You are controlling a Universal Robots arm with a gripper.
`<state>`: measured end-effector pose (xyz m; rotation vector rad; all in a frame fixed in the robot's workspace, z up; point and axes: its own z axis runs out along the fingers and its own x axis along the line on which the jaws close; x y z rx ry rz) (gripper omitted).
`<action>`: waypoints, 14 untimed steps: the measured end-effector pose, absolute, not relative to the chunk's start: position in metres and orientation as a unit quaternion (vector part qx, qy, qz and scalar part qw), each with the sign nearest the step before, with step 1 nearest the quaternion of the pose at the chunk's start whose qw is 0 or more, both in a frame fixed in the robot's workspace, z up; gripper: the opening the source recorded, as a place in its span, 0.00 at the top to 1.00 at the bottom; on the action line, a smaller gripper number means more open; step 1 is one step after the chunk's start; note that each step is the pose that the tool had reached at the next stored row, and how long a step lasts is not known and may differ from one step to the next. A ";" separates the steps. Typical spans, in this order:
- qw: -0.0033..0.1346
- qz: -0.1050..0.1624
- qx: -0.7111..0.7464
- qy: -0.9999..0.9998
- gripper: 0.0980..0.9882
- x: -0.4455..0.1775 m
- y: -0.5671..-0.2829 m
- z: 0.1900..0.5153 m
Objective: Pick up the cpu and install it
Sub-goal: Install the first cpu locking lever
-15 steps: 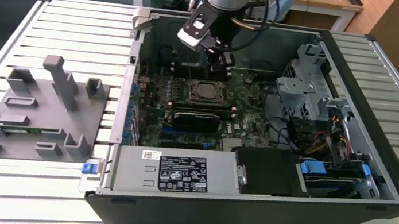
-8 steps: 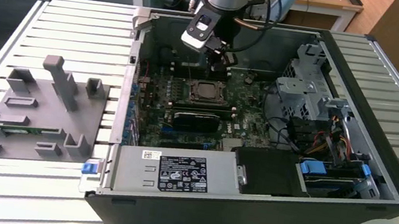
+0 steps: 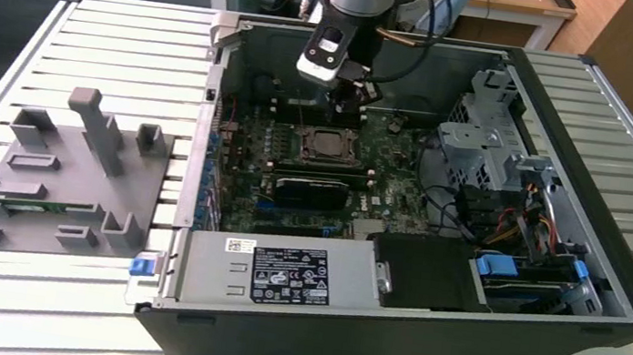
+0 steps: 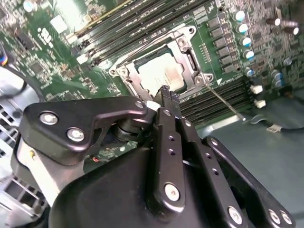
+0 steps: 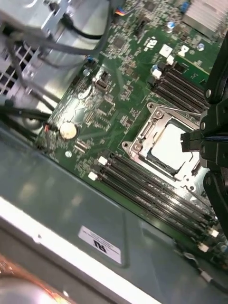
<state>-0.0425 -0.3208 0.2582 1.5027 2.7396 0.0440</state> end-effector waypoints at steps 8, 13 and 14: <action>0.007 0.015 0.425 0.905 0.99 -0.042 -0.321 0.258; 0.007 0.015 0.384 0.923 0.99 -0.042 -0.321 0.258; 0.007 0.015 0.376 0.927 0.99 -0.042 -0.321 0.258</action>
